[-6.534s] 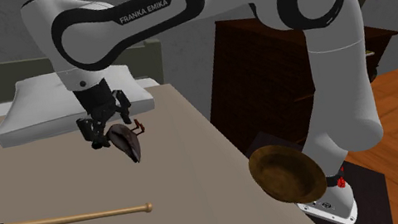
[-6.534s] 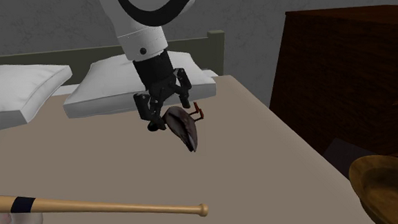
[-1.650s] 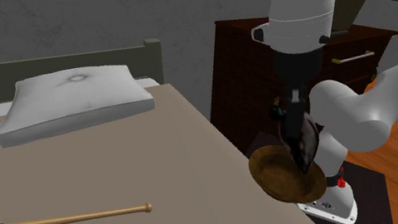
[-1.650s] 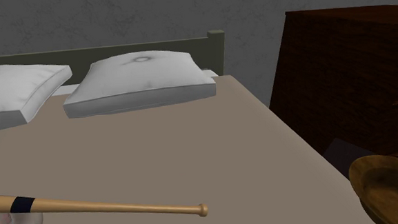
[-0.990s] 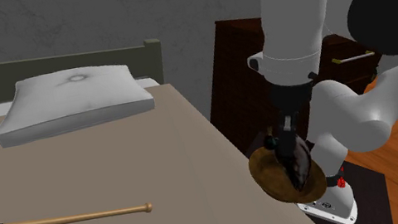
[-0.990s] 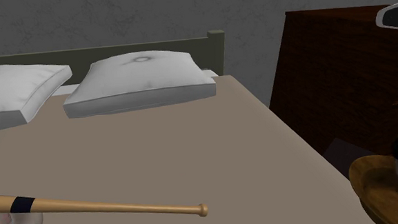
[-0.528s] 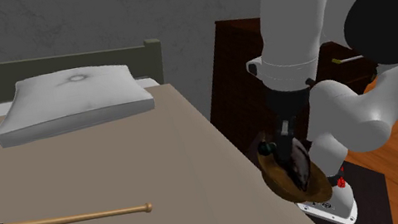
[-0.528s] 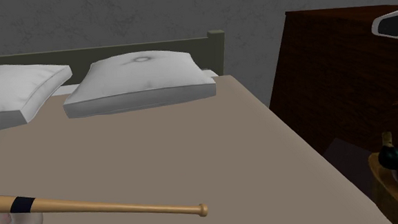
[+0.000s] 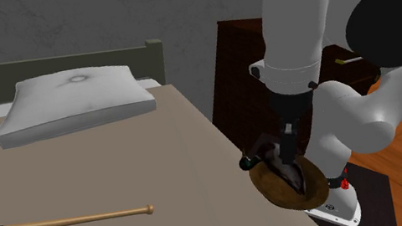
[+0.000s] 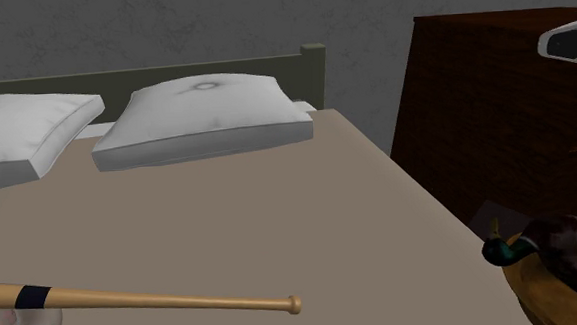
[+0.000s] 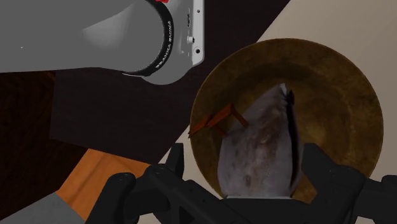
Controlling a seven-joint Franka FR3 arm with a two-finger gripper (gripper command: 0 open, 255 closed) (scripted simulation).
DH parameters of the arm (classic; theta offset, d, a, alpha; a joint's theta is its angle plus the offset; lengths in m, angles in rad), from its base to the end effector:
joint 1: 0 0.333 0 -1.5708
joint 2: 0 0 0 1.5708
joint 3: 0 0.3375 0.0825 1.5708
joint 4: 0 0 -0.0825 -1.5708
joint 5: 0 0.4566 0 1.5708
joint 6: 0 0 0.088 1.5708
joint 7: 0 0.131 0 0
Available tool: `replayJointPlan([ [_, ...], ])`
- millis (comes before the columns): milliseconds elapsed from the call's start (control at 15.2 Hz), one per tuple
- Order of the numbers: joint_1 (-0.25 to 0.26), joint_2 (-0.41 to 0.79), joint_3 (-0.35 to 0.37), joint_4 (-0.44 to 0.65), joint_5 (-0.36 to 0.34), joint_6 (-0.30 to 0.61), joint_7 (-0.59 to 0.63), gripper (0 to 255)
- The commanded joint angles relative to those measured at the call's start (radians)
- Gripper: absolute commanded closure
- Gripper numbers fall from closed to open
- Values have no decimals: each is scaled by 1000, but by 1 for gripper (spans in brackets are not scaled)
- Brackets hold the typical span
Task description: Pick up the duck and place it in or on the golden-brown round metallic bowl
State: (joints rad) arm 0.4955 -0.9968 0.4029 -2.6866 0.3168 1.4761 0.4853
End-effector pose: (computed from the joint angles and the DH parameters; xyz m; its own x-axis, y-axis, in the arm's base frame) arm 0.1614 0.2536 0.4409 0.9648 0.1676 -0.2028 0.1966 -0.9715 0.1322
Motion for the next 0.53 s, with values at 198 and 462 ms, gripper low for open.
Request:
replayJointPlan([
  [198,-27,60,-26,149,-36,-88,7,0],
  [462,-27,60,-26,149,-36,-88,7,0],
])
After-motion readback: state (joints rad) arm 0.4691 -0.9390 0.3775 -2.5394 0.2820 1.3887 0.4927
